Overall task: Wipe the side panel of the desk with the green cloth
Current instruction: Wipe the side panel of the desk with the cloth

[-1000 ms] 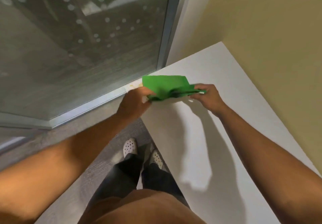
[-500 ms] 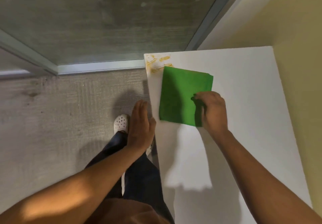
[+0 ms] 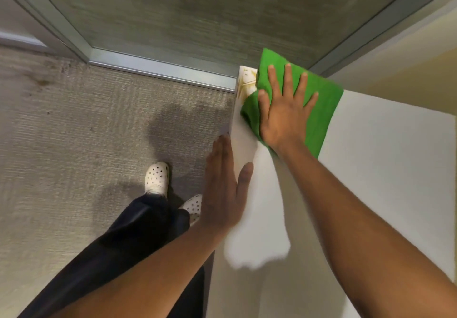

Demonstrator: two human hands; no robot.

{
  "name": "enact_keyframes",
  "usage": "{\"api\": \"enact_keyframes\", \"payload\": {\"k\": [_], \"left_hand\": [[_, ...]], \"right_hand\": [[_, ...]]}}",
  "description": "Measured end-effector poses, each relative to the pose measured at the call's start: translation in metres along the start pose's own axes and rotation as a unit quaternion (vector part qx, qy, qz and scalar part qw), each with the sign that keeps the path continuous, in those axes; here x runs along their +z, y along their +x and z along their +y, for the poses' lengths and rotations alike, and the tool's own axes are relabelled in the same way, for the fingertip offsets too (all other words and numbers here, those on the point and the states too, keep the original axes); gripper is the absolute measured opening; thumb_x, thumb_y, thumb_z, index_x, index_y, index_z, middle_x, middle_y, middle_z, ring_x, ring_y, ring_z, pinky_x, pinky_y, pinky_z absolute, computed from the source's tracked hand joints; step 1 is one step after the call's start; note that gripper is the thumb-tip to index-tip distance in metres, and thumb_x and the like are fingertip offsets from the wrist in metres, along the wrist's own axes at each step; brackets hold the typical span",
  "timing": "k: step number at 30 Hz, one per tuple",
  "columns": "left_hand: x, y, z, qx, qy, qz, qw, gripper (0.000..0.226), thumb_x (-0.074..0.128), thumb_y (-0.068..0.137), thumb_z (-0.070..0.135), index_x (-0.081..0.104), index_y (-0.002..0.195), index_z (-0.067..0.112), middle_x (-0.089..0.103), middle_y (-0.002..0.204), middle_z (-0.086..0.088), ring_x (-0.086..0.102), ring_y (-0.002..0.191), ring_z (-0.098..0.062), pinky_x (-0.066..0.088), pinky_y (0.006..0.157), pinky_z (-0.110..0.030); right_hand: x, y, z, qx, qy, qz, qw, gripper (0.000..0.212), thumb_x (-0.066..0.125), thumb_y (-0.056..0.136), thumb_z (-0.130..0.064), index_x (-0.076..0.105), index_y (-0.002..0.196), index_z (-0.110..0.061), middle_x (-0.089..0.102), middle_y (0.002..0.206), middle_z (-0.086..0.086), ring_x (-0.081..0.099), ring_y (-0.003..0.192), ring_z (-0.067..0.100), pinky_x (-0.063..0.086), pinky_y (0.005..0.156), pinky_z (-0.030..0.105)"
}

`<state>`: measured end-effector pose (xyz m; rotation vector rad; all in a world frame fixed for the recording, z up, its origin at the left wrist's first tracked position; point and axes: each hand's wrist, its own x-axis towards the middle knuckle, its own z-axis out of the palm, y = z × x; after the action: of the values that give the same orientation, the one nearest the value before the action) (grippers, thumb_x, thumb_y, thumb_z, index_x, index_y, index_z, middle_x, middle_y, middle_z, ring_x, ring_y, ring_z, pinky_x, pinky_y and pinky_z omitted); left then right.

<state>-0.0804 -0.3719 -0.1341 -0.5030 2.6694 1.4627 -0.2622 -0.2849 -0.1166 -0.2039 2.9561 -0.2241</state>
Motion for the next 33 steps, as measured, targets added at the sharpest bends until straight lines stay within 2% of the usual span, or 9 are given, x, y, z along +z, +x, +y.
{"api": "enact_keyframes", "payload": {"k": [3, 6, 9, 13, 17, 20, 23, 29, 33], "left_hand": [[0.004, 0.004, -0.003, 0.007, 0.068, 0.002, 0.998, 0.080, 0.027, 0.106, 0.057, 0.009, 0.164, 0.005, 0.012, 0.174, -0.013, 0.009, 0.161, -0.026, 0.017, 0.129, -0.049], [0.004, 0.004, -0.004, 0.001, 0.088, 0.005, 0.996, 0.083, 0.037, 0.104, 0.056, 0.009, 0.164, 0.005, 0.014, 0.173, -0.014, 0.012, 0.161, -0.028, 0.019, 0.128, -0.051], [0.003, 0.004, -0.002, -0.014, 0.067, 0.016, 0.998, 0.087, 0.046, 0.103, 0.056, 0.007, 0.164, 0.008, 0.013, 0.174, -0.012, 0.011, 0.161, -0.026, 0.017, 0.130, -0.048], [0.004, 0.003, -0.001, -0.088, -0.016, 0.017, 0.996, 0.099, 0.057, 0.095, 0.060, -0.001, 0.165, 0.020, 0.006, 0.175, -0.004, 0.003, 0.159, -0.012, 0.009, 0.130, -0.037], [0.004, 0.002, -0.007, -0.119, -0.073, 0.004, 0.990, 0.105, 0.058, 0.091, 0.066, -0.005, 0.165, 0.024, 0.003, 0.175, -0.001, 0.001, 0.161, -0.014, 0.016, 0.130, -0.042], [0.003, 0.002, -0.006, -0.088, -0.087, -0.006, 0.992, 0.100, 0.057, 0.096, 0.057, -0.007, 0.164, 0.022, -0.006, 0.174, 0.005, -0.010, 0.158, -0.003, 0.012, 0.131, -0.042], [0.004, 0.003, -0.005, -0.054, -0.049, -0.005, 0.997, 0.096, 0.048, 0.100, 0.059, -0.011, 0.163, 0.019, -0.013, 0.171, 0.009, -0.017, 0.156, 0.000, 0.008, 0.131, -0.039], [0.007, 0.001, -0.006, -0.055, 0.015, 0.002, 0.998, 0.093, 0.030, 0.100, 0.069, 0.006, 0.164, 0.006, 0.013, 0.173, -0.010, 0.015, 0.160, -0.022, 0.021, 0.129, -0.039], [0.005, -0.016, -0.011, -0.054, 0.001, 0.006, 0.999, 0.092, 0.031, 0.100, 0.071, 0.010, 0.164, 0.008, 0.018, 0.172, -0.007, 0.018, 0.159, -0.017, 0.014, 0.130, -0.029]], "right_hand": [[-0.001, 0.035, -0.003, -0.011, 0.007, 0.025, 1.000, 0.057, 0.018, 0.110, -0.051, 0.023, 0.165, -0.035, 0.021, 0.175, -0.006, 0.008, 0.164, 0.030, 0.004, 0.126, 0.070], [-0.001, 0.034, 0.005, -0.053, 0.023, 0.031, 0.998, 0.057, 0.021, 0.111, -0.048, 0.028, 0.164, -0.029, 0.023, 0.174, -0.007, 0.012, 0.164, 0.025, 0.008, 0.129, 0.065], [-0.007, -0.005, 0.038, -0.147, 0.041, 0.002, 0.988, 0.054, 0.026, 0.113, -0.043, 0.024, 0.165, -0.027, 0.016, 0.176, -0.006, 0.007, 0.165, 0.021, 0.008, 0.131, 0.058], [-0.010, -0.081, 0.080, -0.165, 0.029, -0.054, 0.984, 0.055, 0.030, 0.112, -0.039, 0.026, 0.165, -0.025, 0.014, 0.176, -0.006, 0.001, 0.165, 0.018, 0.001, 0.133, 0.050], [-0.008, -0.096, 0.083, -0.216, -0.025, -0.091, 0.972, 0.057, 0.025, 0.111, -0.044, 0.024, 0.165, -0.026, 0.013, 0.176, -0.006, 0.000, 0.165, 0.022, 0.006, 0.131, 0.059], [-0.009, -0.065, 0.058, -0.269, -0.053, -0.101, 0.956, 0.058, 0.023, 0.111, -0.046, 0.020, 0.166, -0.028, 0.010, 0.177, -0.005, -0.001, 0.165, 0.025, 0.006, 0.130, 0.062], [-0.004, -0.022, 0.022, -0.245, -0.036, -0.070, 0.966, 0.058, 0.024, 0.111, -0.045, 0.017, 0.167, -0.030, 0.008, 0.177, -0.006, -0.001, 0.165, 0.024, 0.005, 0.130, 0.060], [0.002, 0.049, -0.022, -0.074, 0.041, 0.043, 0.995, 0.055, 0.023, 0.111, -0.043, 0.034, 0.161, -0.024, 0.035, 0.170, -0.005, 0.023, 0.161, 0.024, 0.019, 0.127, 0.058], [-0.003, 0.007, -0.005, -0.139, 0.036, 0.001, 0.990, 0.053, 0.028, 0.114, -0.038, 0.023, 0.165, -0.028, 0.018, 0.176, -0.005, 0.008, 0.164, 0.022, 0.005, 0.132, 0.054]]}}
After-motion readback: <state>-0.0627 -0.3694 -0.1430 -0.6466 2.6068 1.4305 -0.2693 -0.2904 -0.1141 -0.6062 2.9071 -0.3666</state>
